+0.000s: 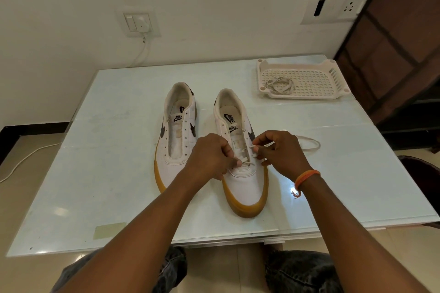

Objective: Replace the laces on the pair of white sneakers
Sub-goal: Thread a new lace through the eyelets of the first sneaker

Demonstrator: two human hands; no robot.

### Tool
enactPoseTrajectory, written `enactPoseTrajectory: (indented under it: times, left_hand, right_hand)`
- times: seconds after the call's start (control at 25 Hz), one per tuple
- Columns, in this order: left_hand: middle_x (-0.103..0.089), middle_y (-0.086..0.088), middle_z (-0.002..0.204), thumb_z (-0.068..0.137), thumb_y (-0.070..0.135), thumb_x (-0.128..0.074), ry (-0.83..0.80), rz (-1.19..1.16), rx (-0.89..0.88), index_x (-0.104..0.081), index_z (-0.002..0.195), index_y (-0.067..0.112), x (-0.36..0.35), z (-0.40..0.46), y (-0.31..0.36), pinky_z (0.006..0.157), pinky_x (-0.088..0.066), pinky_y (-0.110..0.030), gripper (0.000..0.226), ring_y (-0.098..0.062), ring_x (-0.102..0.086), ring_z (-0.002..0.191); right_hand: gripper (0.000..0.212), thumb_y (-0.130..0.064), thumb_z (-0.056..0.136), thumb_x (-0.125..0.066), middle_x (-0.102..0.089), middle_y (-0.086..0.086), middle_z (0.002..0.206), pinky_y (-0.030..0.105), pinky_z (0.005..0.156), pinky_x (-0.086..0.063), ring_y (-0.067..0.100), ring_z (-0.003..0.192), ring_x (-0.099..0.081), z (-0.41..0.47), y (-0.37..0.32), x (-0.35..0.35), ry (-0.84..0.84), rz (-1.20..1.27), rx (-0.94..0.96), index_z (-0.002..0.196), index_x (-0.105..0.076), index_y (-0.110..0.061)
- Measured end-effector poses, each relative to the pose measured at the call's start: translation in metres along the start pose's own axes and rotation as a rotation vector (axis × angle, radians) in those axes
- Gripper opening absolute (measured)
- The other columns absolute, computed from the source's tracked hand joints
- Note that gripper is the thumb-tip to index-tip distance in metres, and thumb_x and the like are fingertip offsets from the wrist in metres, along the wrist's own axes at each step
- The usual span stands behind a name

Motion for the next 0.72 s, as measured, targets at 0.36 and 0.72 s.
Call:
enactPoseTrajectory:
  times: [0.36, 0.72]
  left_hand:
    - [-0.048, 0.003, 0.078, 0.082, 0.003, -0.061, 0.302, 0.497, -0.444, -0.04, 0.076, 0.017, 0.008, -0.01, 0.051, 0.058, -0.037, -0.028, 0.026, -0.017, -0.048, 0.068]
    - [-0.066, 0.003, 0.087, 0.075, 0.02, -0.083, 0.012, 0.057, -0.287, -0.065, 0.084, 0.019, 0.029, 0.01, 0.025, 0.052, -0.052, -0.02, 0.02, -0.006, -0.061, 0.065]
  right_hand:
    - [0.01, -0.01, 0.084, -0.073, -0.068, 0.004, 0.083, 0.029, 0.061, -0.06, 0.021, 0.072, -0.07, 0.0, 0.001, -0.001, -0.007, -0.016, -0.005, 0.093, -0.07, -0.009]
    - [0.01, -0.012, 0.082, -0.075, -0.069, 0.004, 0.082, 0.031, 0.061, -0.061, 0.02, 0.071, -0.071, 0.0, 0.003, -0.001, -0.008, -0.003, -0.021, 0.092, -0.071, -0.01]
Point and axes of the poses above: each hand's wrist, its own z-axis towards the middle knuckle, its own x-axis out of the back of the hand, y = z × x, the point moved 10 cm from there along z, towards the middle knuckle
